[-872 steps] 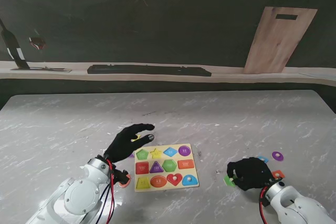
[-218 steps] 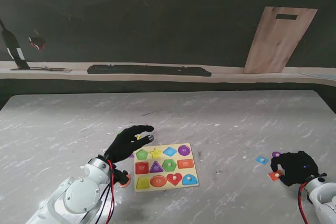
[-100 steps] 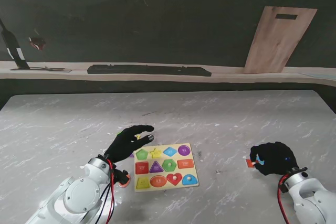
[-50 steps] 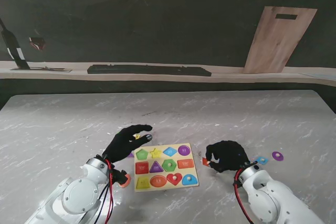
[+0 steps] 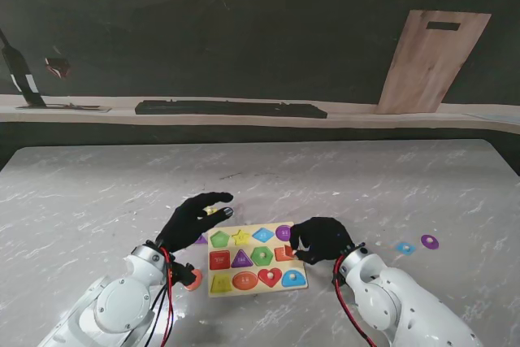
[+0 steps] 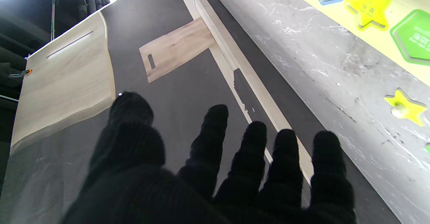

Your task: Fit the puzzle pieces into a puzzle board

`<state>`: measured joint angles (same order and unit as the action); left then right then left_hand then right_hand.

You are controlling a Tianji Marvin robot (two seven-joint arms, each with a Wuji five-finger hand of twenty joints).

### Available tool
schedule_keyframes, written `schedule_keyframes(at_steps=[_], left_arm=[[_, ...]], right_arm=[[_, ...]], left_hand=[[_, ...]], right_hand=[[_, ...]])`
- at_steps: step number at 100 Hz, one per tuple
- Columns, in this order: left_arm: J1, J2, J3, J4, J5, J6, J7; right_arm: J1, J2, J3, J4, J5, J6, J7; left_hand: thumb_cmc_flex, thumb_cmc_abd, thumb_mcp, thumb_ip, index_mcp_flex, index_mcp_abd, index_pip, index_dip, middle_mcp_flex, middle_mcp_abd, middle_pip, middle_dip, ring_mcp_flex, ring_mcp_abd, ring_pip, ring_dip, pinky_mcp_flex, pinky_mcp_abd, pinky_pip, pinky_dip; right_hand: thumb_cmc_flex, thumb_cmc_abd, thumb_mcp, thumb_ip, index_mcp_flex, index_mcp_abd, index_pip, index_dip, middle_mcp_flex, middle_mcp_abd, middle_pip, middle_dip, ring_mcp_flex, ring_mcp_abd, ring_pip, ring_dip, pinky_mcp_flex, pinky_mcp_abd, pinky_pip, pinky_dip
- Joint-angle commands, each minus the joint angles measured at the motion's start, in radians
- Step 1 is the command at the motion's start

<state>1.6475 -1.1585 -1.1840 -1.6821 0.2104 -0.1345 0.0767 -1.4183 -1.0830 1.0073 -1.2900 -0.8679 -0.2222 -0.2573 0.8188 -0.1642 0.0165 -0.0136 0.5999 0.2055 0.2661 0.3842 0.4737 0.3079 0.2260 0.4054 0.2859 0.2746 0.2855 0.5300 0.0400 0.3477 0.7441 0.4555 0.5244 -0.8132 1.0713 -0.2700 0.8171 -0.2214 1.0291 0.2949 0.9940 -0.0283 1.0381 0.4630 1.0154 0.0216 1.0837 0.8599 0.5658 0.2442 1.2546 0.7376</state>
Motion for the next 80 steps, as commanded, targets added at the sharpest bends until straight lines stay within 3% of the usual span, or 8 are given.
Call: schedule_keyframes(at_steps=[1,52,80], left_arm=[[0.003,-0.001,-0.001,-0.004,-0.002,-0.002,-0.001],[-0.008,-0.001,0.001,0.009,-0.009,-0.002,-0.008],[-0.010,-0.001,0.002,0.010,-0.011,-0.001,-0.010]], right_arm=[[0.014,-0.011,-0.015,0.016,0.003,0.002,0.004],[0.083,-0.005,-0.099,0.075,-0.016,-0.002,0.012],[0.121,0.002,-0.151,0.108,-0.065,-0.012,-0.021]], left_hand=[[0.010,0.029,-0.029,-0.012,0.016,-0.027,-0.014,-0.004,-0.002,-0.016,-0.010,-0.010,0.022,-0.018,-0.021,0.005,-0.013,0.006,-0.001,0.013],[0.009,0.029,-0.030,-0.012,0.017,-0.026,-0.014,-0.005,-0.001,-0.015,-0.010,-0.010,0.022,-0.017,-0.021,0.005,-0.013,0.007,-0.001,0.013],[0.008,0.029,-0.030,-0.012,0.018,-0.028,-0.014,-0.004,0.001,-0.015,-0.009,-0.010,0.023,-0.017,-0.020,0.006,-0.013,0.006,-0.001,0.013]], right_hand=[[0.051,0.021,0.044,0.008,0.034,-0.032,0.074,0.021,0.003,0.025,0.032,0.000,0.002,-0.003,0.028,0.010,-0.006,0.017,0.039,0.020],[0.049,0.032,0.034,0.013,0.024,-0.049,0.078,0.028,-0.008,0.010,0.035,-0.001,-0.006,-0.014,0.026,0.006,-0.009,0.006,0.038,0.013],[0.046,0.039,0.031,0.014,0.016,-0.060,0.079,0.031,-0.011,0.001,0.036,-0.001,-0.008,-0.022,0.023,0.004,-0.009,0.001,0.036,0.010]])
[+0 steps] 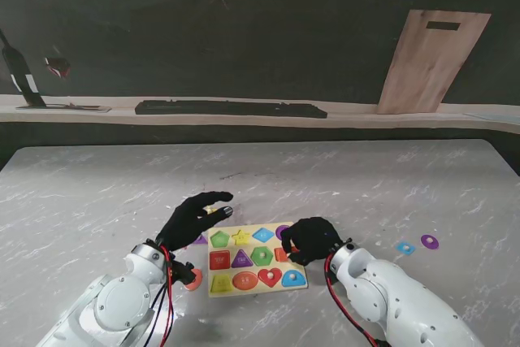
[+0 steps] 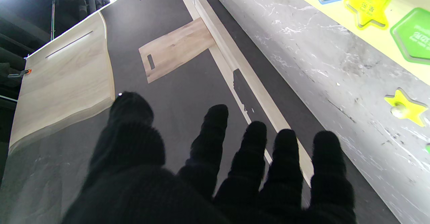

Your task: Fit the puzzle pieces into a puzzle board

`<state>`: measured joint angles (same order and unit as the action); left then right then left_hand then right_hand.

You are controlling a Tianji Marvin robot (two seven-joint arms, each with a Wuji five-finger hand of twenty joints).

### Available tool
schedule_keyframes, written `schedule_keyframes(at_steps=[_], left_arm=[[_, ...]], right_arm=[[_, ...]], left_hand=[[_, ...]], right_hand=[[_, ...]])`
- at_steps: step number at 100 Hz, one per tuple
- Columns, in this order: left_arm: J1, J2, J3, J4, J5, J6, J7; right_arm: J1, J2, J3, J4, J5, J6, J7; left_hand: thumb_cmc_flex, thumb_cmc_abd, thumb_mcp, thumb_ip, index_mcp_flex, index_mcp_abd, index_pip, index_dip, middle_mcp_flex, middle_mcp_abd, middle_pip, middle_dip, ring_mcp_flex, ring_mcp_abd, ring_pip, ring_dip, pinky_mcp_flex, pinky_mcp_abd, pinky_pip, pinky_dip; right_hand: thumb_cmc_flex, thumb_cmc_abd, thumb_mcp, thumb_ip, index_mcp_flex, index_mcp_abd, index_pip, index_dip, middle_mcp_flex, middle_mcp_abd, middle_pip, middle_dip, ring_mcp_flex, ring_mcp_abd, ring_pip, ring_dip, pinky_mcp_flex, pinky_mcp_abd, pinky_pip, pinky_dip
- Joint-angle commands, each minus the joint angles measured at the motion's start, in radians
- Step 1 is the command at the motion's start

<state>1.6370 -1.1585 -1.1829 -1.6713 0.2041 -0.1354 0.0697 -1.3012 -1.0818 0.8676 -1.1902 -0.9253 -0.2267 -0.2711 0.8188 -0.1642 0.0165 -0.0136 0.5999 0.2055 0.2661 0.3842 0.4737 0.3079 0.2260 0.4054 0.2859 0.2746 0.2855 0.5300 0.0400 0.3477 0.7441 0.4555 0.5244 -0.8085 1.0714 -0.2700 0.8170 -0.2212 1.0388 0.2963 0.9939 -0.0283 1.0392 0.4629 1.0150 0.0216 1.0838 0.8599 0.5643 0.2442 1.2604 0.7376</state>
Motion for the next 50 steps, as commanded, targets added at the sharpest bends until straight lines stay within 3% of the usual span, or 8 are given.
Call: schedule_keyframes(at_steps=[1,50], left_arm=[[0.001,-0.001,0.001,0.000,-0.004,0.000,-0.003],[0.002,0.000,0.000,-0.001,-0.002,-0.002,-0.003]], right_arm=[[0.006,0.001,-0.013,0.010,-0.009,-0.007,-0.009],[0.072,0.004,-0.098,0.070,-0.044,-0.011,-0.060]], left_hand=[[0.008,0.029,-0.030,-0.012,0.018,-0.027,-0.013,-0.004,0.001,-0.015,-0.009,-0.010,0.023,-0.017,-0.020,0.005,-0.013,0.006,-0.001,0.013],[0.008,0.030,-0.030,-0.012,0.016,-0.027,-0.014,-0.004,-0.001,-0.016,-0.009,-0.010,0.023,-0.018,-0.021,0.005,-0.014,0.006,-0.002,0.012]], right_hand=[[0.046,0.034,0.031,0.014,0.016,-0.061,0.070,0.029,-0.011,0.001,0.035,-0.001,-0.008,-0.023,0.023,0.004,-0.007,0.000,0.030,0.009],[0.043,0.050,0.019,0.018,0.003,-0.079,0.072,0.034,-0.023,-0.016,0.032,-0.002,-0.015,-0.033,0.017,0.002,-0.007,-0.011,0.025,0.003]])
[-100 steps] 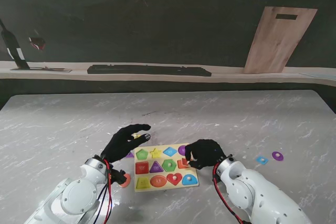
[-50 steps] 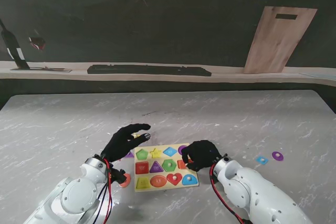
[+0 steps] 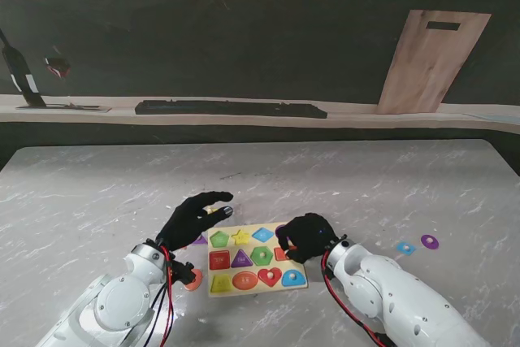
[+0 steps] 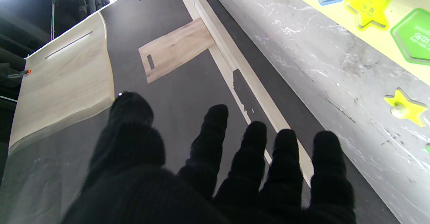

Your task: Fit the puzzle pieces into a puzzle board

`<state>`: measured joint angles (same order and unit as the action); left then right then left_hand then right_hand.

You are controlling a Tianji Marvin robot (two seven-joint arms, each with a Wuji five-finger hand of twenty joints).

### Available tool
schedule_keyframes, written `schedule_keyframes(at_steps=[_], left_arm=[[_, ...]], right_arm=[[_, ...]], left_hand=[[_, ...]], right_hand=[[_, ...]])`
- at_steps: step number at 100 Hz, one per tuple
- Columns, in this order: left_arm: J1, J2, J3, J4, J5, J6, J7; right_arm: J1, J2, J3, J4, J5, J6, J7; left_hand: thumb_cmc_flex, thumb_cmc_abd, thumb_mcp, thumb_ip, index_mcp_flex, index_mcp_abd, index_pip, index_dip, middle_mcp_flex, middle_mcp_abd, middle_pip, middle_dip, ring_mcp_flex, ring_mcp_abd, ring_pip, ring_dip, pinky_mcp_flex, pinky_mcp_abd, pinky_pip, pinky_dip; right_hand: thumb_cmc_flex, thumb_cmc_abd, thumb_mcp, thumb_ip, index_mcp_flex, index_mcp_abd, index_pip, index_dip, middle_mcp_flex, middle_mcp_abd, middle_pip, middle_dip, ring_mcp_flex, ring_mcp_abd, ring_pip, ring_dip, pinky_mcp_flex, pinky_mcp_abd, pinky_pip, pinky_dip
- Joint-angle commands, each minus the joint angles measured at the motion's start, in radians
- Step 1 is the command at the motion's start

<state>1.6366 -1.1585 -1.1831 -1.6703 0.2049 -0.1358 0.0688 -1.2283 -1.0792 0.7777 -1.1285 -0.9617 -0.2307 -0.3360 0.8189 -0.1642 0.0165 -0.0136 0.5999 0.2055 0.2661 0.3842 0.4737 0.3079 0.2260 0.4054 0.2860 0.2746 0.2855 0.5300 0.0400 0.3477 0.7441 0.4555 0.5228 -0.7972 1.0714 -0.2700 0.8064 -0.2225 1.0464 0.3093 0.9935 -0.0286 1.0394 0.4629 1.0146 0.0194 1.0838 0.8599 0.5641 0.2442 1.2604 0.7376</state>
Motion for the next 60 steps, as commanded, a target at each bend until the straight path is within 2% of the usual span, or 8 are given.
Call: schedule_keyframes(at_steps=[1,16,49,60], left_arm=[[0.002,0.000,0.000,-0.001,-0.003,-0.002,-0.002],[0.003,0.000,0.000,-0.002,-0.002,-0.001,-0.001],[0.004,0.000,-0.001,-0.003,-0.001,-0.001,0.000],[0.004,0.000,-0.001,-0.002,-0.001,-0.003,0.000]], right_arm=[[0.000,0.002,-0.009,0.009,-0.008,-0.008,0.005],[0.005,0.003,-0.017,0.012,-0.008,-0.019,0.011],[0.013,0.005,-0.021,0.024,-0.007,-0.041,0.011],[0.009,0.008,-0.017,0.017,-0.013,-0.020,0.020]], left_hand=[[0.008,0.030,-0.030,-0.012,0.015,-0.028,-0.014,-0.004,-0.002,-0.016,-0.010,-0.010,0.022,-0.017,-0.022,0.005,-0.014,0.006,-0.002,0.012],[0.009,0.030,-0.029,-0.012,0.016,-0.027,-0.014,-0.004,-0.001,-0.015,-0.010,-0.010,0.022,-0.019,-0.021,0.005,-0.014,0.006,-0.002,0.012],[0.010,0.029,-0.029,-0.011,0.017,-0.025,-0.014,-0.004,-0.001,-0.014,-0.010,-0.010,0.022,-0.016,-0.021,0.005,-0.014,0.006,-0.002,0.013],[0.009,0.031,-0.029,-0.012,0.017,-0.026,-0.015,-0.004,0.000,-0.016,-0.009,-0.010,0.022,-0.016,-0.021,0.005,-0.013,0.005,-0.001,0.013]], right_hand=[[0.045,0.039,0.019,0.018,0.013,-0.078,0.064,0.020,-0.022,-0.016,0.032,-0.002,-0.014,-0.031,0.017,0.002,-0.007,-0.011,0.025,0.003],[0.042,0.044,0.015,0.018,0.006,-0.088,0.062,0.020,-0.026,-0.020,0.029,-0.003,-0.019,-0.035,0.013,0.000,-0.008,-0.015,0.022,0.001],[0.034,0.078,-0.009,0.021,-0.012,-0.176,0.042,0.036,-0.032,-0.046,0.017,0.003,-0.027,-0.050,0.001,0.001,-0.012,-0.031,0.008,-0.006],[0.024,0.060,-0.020,0.019,-0.053,-0.121,0.008,0.014,-0.038,-0.041,0.018,0.012,-0.030,-0.043,0.005,0.005,-0.014,-0.025,0.007,-0.005]])
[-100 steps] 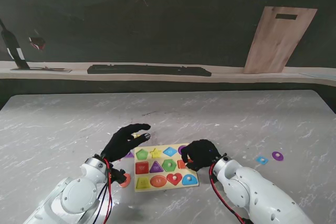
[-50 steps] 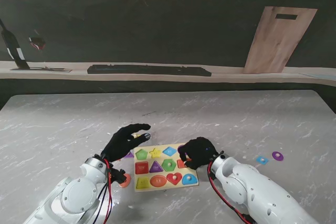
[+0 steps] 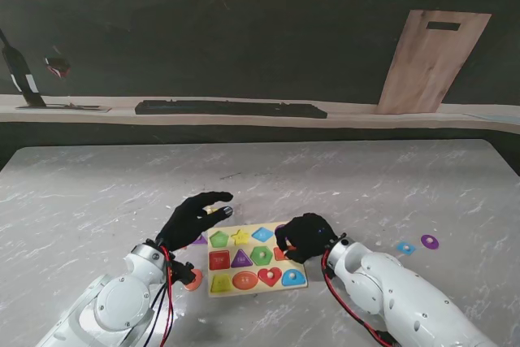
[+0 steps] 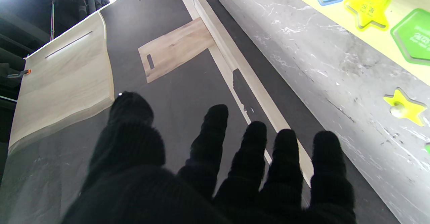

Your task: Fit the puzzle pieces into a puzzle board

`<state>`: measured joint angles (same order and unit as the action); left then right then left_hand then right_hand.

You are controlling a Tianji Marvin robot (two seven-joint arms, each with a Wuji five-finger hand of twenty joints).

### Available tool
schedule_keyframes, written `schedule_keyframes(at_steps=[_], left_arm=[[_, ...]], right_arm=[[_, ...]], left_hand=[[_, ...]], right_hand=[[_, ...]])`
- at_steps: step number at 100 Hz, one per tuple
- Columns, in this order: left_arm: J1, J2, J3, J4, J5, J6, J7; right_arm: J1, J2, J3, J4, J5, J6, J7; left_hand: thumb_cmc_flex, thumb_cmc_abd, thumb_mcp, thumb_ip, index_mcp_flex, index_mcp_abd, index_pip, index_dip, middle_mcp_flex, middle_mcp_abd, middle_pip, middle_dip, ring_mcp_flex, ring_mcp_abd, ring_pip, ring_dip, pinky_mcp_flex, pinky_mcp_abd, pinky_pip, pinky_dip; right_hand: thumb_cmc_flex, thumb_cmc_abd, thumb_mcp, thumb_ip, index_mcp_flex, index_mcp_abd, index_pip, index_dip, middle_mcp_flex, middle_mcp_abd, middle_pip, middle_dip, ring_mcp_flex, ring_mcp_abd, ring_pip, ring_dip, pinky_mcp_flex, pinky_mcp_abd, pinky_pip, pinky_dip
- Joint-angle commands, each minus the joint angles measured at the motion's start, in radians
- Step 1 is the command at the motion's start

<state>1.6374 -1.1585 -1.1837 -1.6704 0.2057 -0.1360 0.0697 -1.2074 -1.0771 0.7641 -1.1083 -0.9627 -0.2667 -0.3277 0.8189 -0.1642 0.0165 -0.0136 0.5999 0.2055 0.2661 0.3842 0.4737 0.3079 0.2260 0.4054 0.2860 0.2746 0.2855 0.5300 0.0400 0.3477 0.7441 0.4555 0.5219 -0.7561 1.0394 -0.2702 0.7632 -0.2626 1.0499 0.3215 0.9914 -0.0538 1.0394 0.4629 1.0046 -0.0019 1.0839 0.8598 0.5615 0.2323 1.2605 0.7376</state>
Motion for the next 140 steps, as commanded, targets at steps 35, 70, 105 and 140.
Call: schedule_keyframes(at_steps=[35,70,105,140], left_arm=[[0.003,-0.001,-0.001,-0.001,-0.002,-0.002,0.000],[0.002,-0.001,0.000,0.000,-0.005,0.002,0.000],[0.001,-0.001,0.001,0.001,-0.008,0.003,0.000],[-0.014,0.000,0.014,0.011,-0.012,0.010,-0.011]], right_arm=[[-0.046,0.023,0.040,-0.035,-0.058,0.047,0.046],[-0.130,0.034,0.172,-0.101,-0.123,0.050,0.015],[-0.246,0.055,0.492,-0.178,-0.230,0.103,0.076],[-0.288,0.071,0.657,-0.180,-0.257,0.157,0.239]], left_hand=[[0.012,0.031,-0.029,-0.011,0.019,-0.026,-0.014,-0.004,0.000,-0.015,-0.009,-0.010,0.023,-0.017,-0.019,0.006,-0.012,0.007,0.000,0.013],[0.013,0.033,-0.029,-0.012,0.019,-0.026,-0.013,-0.004,0.000,-0.015,-0.008,-0.010,0.022,-0.017,-0.019,0.006,-0.013,0.005,0.000,0.013],[0.014,0.035,-0.030,-0.012,0.018,-0.024,-0.014,-0.005,0.000,-0.015,-0.008,-0.010,0.023,-0.017,-0.019,0.005,-0.014,0.007,0.000,0.012],[0.014,0.034,-0.030,-0.012,0.020,-0.026,-0.014,-0.005,0.001,-0.014,-0.008,-0.010,0.024,-0.015,-0.018,0.006,-0.013,0.008,0.001,0.012]], right_hand=[[0.020,-0.046,0.081,0.023,-0.168,0.002,-0.260,0.197,-0.096,-0.034,0.023,0.033,-0.047,-0.033,-0.009,0.008,-0.025,-0.020,-0.009,0.000],[-0.163,0.004,0.071,0.154,-0.187,0.023,-0.282,0.211,-0.139,-0.038,0.018,0.072,-0.067,-0.027,-0.022,0.003,-0.041,-0.017,-0.020,-0.003],[-0.170,-0.025,0.052,0.158,-0.111,0.009,-0.253,0.232,-0.163,-0.025,-0.036,0.070,-0.099,-0.013,-0.079,-0.019,-0.080,-0.001,-0.072,-0.024],[-0.143,0.007,0.008,0.095,-0.068,0.013,-0.240,0.197,-0.166,-0.002,-0.057,0.087,-0.117,0.012,-0.095,-0.011,-0.102,0.008,-0.080,-0.008]])
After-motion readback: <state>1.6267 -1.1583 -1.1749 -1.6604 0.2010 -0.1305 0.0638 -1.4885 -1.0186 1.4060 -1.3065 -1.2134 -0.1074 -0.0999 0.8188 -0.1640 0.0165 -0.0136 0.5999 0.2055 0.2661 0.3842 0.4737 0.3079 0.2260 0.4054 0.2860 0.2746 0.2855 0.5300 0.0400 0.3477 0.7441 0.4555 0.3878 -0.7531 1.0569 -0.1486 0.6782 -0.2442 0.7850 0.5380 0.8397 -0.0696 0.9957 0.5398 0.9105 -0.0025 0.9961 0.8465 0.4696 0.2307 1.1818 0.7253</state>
